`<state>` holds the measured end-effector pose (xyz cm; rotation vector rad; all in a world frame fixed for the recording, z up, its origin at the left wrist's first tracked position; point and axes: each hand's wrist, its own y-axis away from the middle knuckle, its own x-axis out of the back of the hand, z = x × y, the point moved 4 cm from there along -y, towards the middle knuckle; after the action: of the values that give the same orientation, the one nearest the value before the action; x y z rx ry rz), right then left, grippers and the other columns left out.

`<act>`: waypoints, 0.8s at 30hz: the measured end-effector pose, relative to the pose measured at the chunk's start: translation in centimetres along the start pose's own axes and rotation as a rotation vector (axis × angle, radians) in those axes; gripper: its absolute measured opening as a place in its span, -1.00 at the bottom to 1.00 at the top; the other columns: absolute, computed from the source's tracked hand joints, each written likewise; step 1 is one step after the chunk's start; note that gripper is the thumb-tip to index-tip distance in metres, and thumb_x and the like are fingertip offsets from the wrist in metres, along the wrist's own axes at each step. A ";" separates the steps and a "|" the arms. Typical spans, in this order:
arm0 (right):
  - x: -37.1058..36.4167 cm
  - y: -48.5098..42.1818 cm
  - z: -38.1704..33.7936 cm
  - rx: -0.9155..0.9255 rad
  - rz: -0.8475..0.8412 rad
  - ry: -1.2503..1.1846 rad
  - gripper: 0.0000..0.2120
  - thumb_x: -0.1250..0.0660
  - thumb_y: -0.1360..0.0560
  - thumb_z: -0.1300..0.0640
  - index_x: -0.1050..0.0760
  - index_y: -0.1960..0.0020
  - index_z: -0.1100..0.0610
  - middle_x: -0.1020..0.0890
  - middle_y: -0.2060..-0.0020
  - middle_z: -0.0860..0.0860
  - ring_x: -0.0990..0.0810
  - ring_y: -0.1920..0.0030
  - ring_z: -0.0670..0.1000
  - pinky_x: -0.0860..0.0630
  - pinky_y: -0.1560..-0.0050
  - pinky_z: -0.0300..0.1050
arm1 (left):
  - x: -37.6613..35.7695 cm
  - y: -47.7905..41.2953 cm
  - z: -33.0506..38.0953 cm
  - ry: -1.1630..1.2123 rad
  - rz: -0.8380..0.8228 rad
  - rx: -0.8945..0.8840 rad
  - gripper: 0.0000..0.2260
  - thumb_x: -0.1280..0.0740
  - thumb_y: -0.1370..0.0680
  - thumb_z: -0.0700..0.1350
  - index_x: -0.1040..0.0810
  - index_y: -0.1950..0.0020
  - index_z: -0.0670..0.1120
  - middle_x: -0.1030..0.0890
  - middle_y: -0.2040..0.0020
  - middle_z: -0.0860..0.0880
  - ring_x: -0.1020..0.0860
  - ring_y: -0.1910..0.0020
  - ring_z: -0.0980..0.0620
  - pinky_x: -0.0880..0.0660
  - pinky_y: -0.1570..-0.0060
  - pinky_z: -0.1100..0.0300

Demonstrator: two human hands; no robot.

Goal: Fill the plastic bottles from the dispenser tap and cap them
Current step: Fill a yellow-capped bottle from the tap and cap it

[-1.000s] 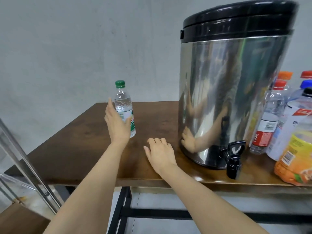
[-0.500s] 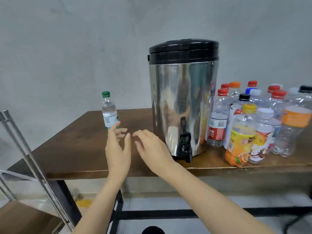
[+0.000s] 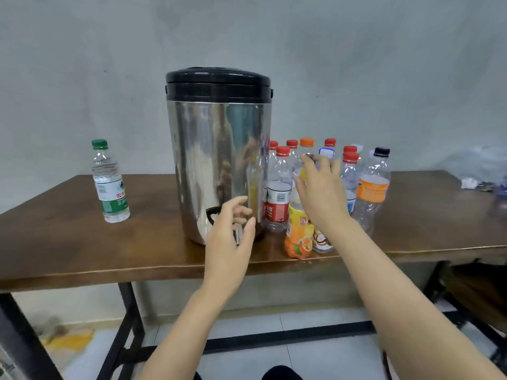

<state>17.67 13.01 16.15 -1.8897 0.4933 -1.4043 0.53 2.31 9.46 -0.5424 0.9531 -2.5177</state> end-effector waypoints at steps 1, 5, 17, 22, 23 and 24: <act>-0.7 -0.2 0.5 0.004 -0.051 0.058 -0.60 -0.18 -0.65 0.03 -0.36 -0.42 0.18 -0.45 -0.31 0.18 -0.32 -0.26 0.24 -0.35 -0.21 0.06 | -0.6 0.1 -0.3 0.005 -0.014 0.016 -0.67 -0.32 -0.61 -0.17 -0.39 -0.32 0.11 -0.57 -0.05 0.10 -0.54 -0.03 0.13 -0.48 -0.08 0.28; -1.2 0.5 1.0 0.012 -0.042 -0.129 -0.67 -0.20 -0.64 0.01 -0.46 -0.32 0.15 -0.56 -0.18 0.13 -0.42 -0.19 0.19 -0.39 -0.07 0.04 | -1.7 0.1 -1.5 0.021 -0.052 0.069 -0.67 -0.34 -0.60 -0.18 -0.40 -0.29 0.12 -0.57 -0.03 0.09 -0.54 0.00 0.09 -0.51 -0.08 0.20; 2.3 5.4 -4.9 0.130 -0.411 -0.830 -0.69 -0.42 -0.48 -0.06 -0.55 -0.18 0.03 -0.65 0.07 -0.07 -0.54 0.16 -0.22 -0.41 0.12 -0.42 | -3.0 3.1 -1.9 0.095 -0.006 0.294 -0.44 -0.63 -0.30 -0.04 -0.44 -0.17 0.15 -0.62 -0.04 0.26 -0.54 -0.01 0.38 -0.38 0.09 0.50; 0.0 5.8 -4.4 0.101 -0.528 -0.527 -0.53 -0.33 -0.35 -0.36 -0.56 0.14 0.06 -0.56 0.38 0.00 -0.42 0.36 -0.08 -0.47 0.22 -0.02 | -2.0 5.6 -4.1 -0.053 -0.046 0.347 -0.41 -0.57 -0.25 0.14 -0.39 -0.19 0.26 -0.55 -0.09 0.43 -0.52 -0.10 0.28 -0.39 0.01 0.43; -0.3 5.9 -4.6 0.124 -0.559 -0.551 -0.59 -0.40 -0.38 -0.27 -0.57 0.14 0.09 -0.56 0.37 0.04 -0.39 0.37 -0.10 -0.47 0.21 -0.03 | -1.8 5.9 -4.2 -0.064 -0.052 0.354 -0.42 -0.59 -0.26 0.11 -0.39 -0.18 0.30 -0.53 -0.07 0.48 -0.51 -0.09 0.30 -0.39 0.00 0.45; -0.6 6.1 -4.8 0.153 -0.599 -0.585 -0.67 -0.45 -0.41 -0.16 -0.60 0.10 0.11 -0.59 0.32 0.08 -0.39 0.36 -0.11 -0.46 0.18 -0.07 | -1.6 6.1 -4.5 -0.066 -0.057 0.354 -0.43 -0.60 -0.27 0.08 -0.40 -0.16 0.31 -0.53 -0.06 0.49 -0.51 -0.08 0.31 -0.39 -0.01 0.45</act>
<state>13.67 7.82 11.99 -2.2841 -0.4863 -1.0924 1.10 1.27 1.84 -0.5412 0.4561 -2.6188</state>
